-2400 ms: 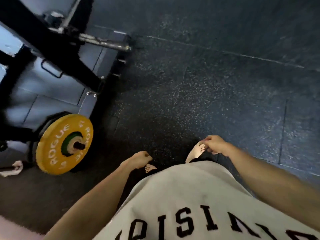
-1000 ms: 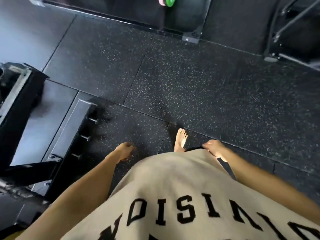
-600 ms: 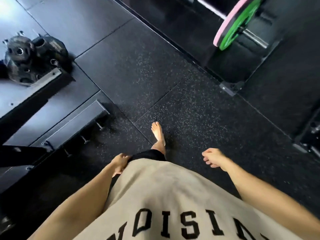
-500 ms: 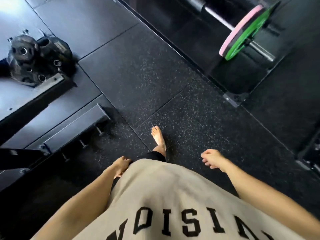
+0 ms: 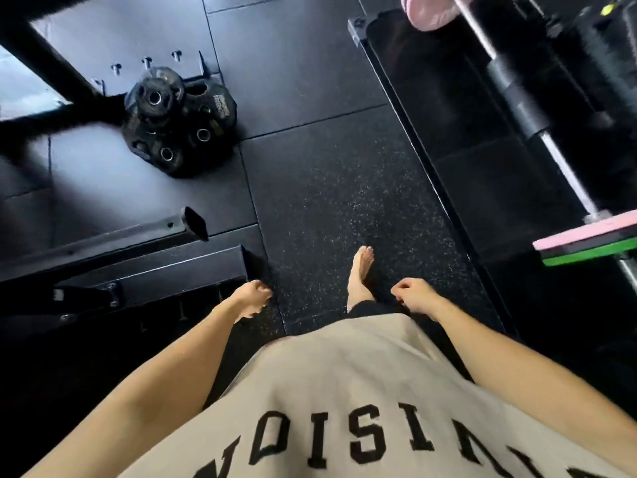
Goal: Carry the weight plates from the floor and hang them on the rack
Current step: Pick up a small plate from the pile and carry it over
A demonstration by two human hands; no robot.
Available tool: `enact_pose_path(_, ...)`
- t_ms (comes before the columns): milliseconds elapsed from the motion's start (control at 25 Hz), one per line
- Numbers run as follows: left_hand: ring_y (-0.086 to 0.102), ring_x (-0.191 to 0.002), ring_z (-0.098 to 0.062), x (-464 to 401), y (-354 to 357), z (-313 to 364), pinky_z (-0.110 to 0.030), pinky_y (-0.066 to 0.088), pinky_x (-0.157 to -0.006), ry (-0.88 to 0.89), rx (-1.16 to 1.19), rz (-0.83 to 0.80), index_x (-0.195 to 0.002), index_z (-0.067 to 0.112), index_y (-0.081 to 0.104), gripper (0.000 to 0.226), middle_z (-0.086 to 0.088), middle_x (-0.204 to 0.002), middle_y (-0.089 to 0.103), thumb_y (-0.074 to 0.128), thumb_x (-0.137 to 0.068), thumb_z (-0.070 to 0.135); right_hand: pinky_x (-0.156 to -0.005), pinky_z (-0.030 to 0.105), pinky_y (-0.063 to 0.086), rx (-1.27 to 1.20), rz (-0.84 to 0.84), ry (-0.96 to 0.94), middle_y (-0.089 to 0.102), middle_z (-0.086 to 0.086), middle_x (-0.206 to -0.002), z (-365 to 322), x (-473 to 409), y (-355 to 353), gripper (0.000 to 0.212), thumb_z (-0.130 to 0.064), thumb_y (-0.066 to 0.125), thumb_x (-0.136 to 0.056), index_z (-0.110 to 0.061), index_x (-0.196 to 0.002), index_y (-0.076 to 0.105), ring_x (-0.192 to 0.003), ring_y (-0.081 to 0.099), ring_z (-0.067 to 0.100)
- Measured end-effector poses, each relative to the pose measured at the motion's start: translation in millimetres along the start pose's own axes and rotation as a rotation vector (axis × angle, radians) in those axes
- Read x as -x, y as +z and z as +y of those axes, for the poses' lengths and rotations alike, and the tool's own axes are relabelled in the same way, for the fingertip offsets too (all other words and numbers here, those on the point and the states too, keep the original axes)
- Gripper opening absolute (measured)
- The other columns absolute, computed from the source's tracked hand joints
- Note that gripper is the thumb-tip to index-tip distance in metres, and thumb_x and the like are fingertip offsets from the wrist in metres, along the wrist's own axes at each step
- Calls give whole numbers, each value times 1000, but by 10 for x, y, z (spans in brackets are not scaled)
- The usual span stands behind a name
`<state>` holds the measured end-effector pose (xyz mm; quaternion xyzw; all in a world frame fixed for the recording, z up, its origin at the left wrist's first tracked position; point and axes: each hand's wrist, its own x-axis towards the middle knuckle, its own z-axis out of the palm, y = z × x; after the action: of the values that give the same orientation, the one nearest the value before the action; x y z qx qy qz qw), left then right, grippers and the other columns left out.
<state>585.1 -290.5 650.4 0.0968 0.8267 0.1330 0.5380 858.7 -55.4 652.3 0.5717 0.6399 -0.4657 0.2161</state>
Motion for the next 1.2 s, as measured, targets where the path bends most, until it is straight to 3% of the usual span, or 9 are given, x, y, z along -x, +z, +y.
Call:
enact_pose_path(120,53,-70,-21,-341,-93,330,-25,42,-56,-26,-40,-18,-110,11,55,19,-8,-93,58,48,-100,25,-76,34,48,114,-65,-59,68,4,-89,-627,-646,-463,9,-26,60,-93,-21,-90,67,-84,59,19)
enact_pose_path(280,57,-84,-24,-654,-508,882,-32,51,-67,-163,103,58,-110,11,58,24,-11,-104,62,50,-99,31,-66,29,44,241,-136,-126,67,6,-92,-1720,-1423,-1159,12,-25,57,-96,-16,-97,65,-81,58,19)
enact_pose_path(400,62,-88,-28,-852,-898,1264,-32,51,-68,-180,264,198,-113,10,61,27,-13,-106,65,52,-99,30,-66,30,45,315,-166,-167,67,8,-98,-2608,-1848,-1512,13,-25,55,-98,-17,-100,64,-84,58,19)
enact_pose_path(520,63,-103,-32,-1126,-1165,1486,-33,50,-71,-227,310,212,-115,10,60,27,-13,-112,64,52,-99,31,-68,29,48,397,-221,-204,66,7,-102,-3358,-2193,-1626,14,-25,54,-99,-17,-105,63,-88,60,19)
enact_pose_path(720,60,-109,-27,-1887,-1907,1610,-34,52,-82,-248,342,160,-117,10,62,30,-11,-121,63,51,-99,33,-63,24,44,554,-285,-299,64,6,-107,-4721,-2838,-1449,15,-25,52,-100,-17,-109,62,-83,57,16)
enact_pose_path(920,60,-90,-24,-2383,-3099,1679,-32,49,-79,-257,446,189,-108,12,60,22,-11,-110,66,51,-99,31,-79,30,45,647,-292,-384,64,5,-105,-6133,-3168,-1160,15,-24,53,-100,-16,-107,63,-95,58,20)
enact_pose_path(1040,61,-91,-27,-2630,-3836,1629,-34,49,-76,-279,527,242,-106,13,60,21,-9,-105,65,52,-98,31,-85,32,47,671,-300,-435,68,5,-104,-7012,-3334,-928,12,-26,56,-97,-19,-102,65,-97,61,22)
enact_pose_path(1120,57,-82,-25,-2752,-4206,1623,-32,45,-66,-289,603,235,-108,13,59,22,-7,-98,64,52,-97,31,-83,31,46,687,-326,-465,68,5,-100,-7484,-3404,-764,15,-24,57,-97,-15,-104,67,-96,62,22)
enact_pose_path(1200,56,-79,-23,-2917,-4615,1616,-32,43,-66,-311,652,236,-107,15,59,21,-7,-96,63,51,-97,32,-76,30,46,705,-349,-469,67,5,-93,-8009,-3507,-567,15,-22,56,-97,-13,-103,66,-87,61,20)
